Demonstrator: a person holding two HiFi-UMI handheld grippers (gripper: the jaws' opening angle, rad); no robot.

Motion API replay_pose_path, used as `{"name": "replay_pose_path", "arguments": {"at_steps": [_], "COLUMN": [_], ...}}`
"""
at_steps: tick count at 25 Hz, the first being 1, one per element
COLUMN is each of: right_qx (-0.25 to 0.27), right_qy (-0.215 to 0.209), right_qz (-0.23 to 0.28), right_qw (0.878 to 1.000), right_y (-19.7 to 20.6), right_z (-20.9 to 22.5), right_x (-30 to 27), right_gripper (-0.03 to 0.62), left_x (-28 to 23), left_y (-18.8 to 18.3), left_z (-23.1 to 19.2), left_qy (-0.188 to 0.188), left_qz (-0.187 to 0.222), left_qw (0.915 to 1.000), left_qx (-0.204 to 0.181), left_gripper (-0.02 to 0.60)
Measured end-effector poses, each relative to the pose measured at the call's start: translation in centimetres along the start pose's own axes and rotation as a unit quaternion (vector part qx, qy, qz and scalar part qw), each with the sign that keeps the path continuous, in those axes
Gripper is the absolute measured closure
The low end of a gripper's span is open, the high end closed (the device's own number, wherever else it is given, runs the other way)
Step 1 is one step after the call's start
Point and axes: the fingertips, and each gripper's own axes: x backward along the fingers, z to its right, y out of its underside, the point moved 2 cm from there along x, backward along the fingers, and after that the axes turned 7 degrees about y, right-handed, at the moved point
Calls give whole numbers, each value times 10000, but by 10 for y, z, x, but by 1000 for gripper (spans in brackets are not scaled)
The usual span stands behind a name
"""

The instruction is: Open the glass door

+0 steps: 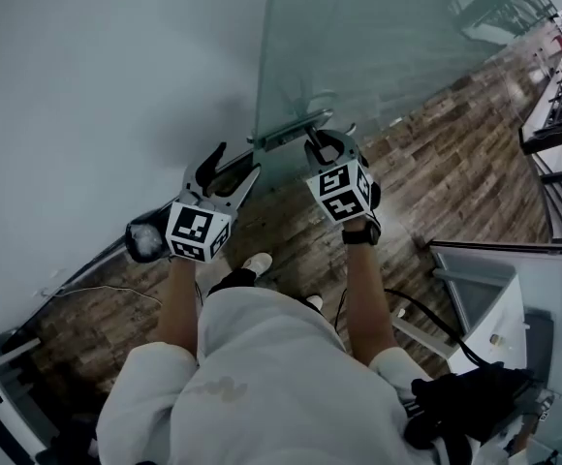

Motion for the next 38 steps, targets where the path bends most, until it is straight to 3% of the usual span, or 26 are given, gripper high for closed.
{"name": "replay_pose_path", "arguments": {"at_steps": [4,9,21,26,34,36,38], "right_qx": [-59,-112,-204,-302,-301,-622,-1613], "right_qy": [80,203,360,272,502,509,474], "right_qz": [93,135,194,168,201,344,712], "right_qw": [9999,9996,9990,9990,9981,9962,9832], "right_y": [-6,-28,-65,-75,-79,-79,-80], "right_z": [6,-6,16,20,24,26,31], "right_x": [-6,-56,-98,-109,-103,-105,-96], "right_gripper": [480,480,480,479,479,480,480], "left_x": [0,9,20,24,25,20,16], "left_y": [4,25,23,16,13,15,16], "left_z": [11,-23,-35,-38,-48,-49,-47], "left_qy": [-70,-156,-344,-336,-370,-318,-206], "left_qz": [-54,-97,-134,-109,-95,-94,-65], "left_qw": [10000,9998,9993,9994,9993,9994,9998], "left_qx": [-28,29,54,-29,7,31,55], "left_gripper": [279,279,279,279,279,279,279]}}
